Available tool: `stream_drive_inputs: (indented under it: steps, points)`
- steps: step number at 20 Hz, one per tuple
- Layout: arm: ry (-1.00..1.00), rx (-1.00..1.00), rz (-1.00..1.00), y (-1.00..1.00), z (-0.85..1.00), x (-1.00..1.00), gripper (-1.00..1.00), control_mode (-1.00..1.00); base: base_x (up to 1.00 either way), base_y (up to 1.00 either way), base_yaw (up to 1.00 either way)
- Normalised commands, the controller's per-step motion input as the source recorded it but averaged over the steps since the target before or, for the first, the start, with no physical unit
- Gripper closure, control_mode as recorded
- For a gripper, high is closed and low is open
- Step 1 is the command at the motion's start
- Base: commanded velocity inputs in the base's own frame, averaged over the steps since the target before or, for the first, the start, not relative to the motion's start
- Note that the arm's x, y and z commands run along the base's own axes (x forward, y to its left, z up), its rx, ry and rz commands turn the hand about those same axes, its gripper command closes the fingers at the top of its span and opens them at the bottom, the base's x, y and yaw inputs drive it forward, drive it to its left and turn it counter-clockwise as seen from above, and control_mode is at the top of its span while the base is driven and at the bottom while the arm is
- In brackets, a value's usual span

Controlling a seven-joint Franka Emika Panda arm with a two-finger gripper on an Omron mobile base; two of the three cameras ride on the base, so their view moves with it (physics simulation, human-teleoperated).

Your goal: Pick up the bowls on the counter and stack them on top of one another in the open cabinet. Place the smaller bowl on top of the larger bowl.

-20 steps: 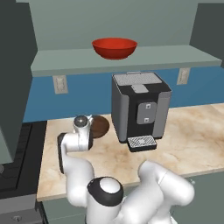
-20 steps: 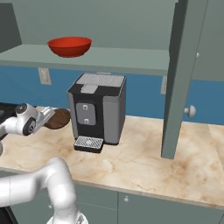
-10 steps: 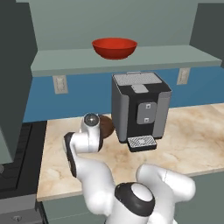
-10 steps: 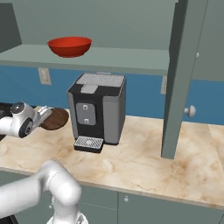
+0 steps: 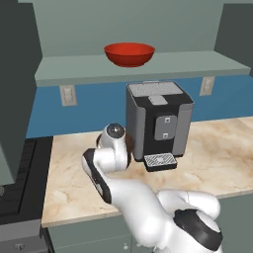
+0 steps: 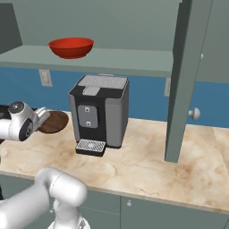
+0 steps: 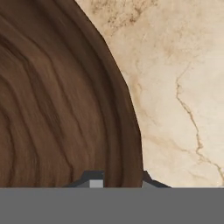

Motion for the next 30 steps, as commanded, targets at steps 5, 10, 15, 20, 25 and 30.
stream_drive_inputs:
  steps: [5,10,15,20,25,30]
  points:
    - [0.07,-0.07,0.05,0.00,0.22,-0.50,1.00,-1.00,0.00,0.00,0.00]
    - [0.07,-0.09,0.05,0.00,0.23,-0.50,1.00,-1.00,0.00,0.00,0.00]
    - [0.02,-0.10,0.06,0.00,0.30,-0.52,1.00,-1.00,0.00,0.00,0.00]
    - [0.00,-0.10,0.08,0.00,0.44,-0.51,1.00,-1.00,0.00,0.00,0.00]
    - [-0.01,-0.06,0.08,0.00,0.59,-0.45,1.00,-1.00,0.00,0.00,0.00]
    - [-0.02,-0.03,0.06,0.00,0.62,-0.36,1.00,-1.00,0.00,0.00,0.00]
